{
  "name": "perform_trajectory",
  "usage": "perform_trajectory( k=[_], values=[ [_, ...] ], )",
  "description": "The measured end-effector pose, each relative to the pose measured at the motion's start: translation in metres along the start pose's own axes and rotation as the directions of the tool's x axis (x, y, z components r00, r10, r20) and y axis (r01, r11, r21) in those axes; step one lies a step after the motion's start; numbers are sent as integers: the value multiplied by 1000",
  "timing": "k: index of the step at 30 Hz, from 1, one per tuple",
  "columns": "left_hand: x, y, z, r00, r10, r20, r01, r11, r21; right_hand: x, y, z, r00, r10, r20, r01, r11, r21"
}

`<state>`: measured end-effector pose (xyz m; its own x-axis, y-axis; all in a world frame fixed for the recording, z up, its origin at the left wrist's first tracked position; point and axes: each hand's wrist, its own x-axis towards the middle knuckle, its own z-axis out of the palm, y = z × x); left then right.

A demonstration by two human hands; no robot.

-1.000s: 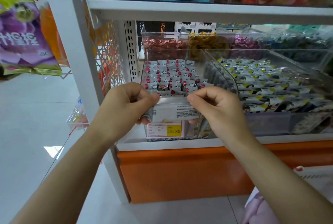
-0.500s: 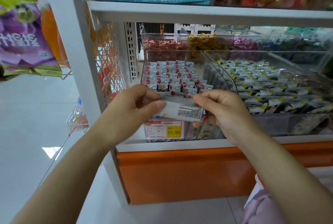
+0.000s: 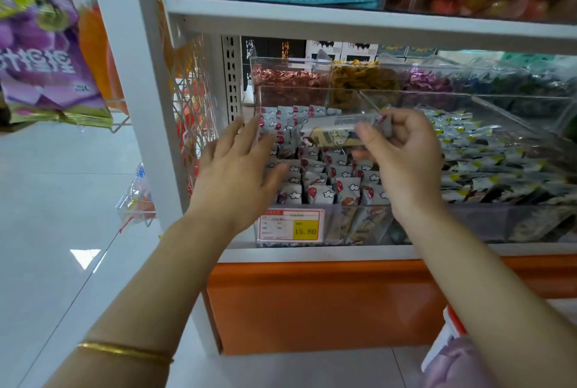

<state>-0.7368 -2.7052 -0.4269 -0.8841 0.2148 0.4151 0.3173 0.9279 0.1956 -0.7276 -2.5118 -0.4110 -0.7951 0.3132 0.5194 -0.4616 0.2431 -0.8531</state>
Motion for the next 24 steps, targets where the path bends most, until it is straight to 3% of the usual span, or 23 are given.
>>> perform_trajectory(
  k=[3,8,12,16,18,19,21,22,24],
  values=[
    [-1,-4,7,998,2,58,1,999,-46,20,-1,15,994,-79,74,95,966,-241],
    [0,-7,6,996,10,86,1,991,-131,46,2,43,923,-166,347,343,765,-545],
    [1,-7,5,995,16,102,3,983,-184,52,11,68,852,-15,524,417,626,-659],
    [1,-8,4,993,20,118,8,973,-231,59,18,75,671,203,713,605,406,-685],
    [1,-8,3,991,18,131,14,971,-237,69,16,74,635,232,736,604,445,-661],
    [1,-8,3,990,18,137,15,972,-236,74,13,74,645,217,733,564,512,-648],
    [1,-8,2,990,21,141,13,972,-236,84,12,74,729,135,671,436,664,-608],
    [1,-8,2,990,24,139,10,971,-238,88,13,75,773,90,627,404,693,-597],
    [1,-8,1,991,29,134,4,970,-242,91,21,80,789,44,613,447,643,-622]
  ],
)
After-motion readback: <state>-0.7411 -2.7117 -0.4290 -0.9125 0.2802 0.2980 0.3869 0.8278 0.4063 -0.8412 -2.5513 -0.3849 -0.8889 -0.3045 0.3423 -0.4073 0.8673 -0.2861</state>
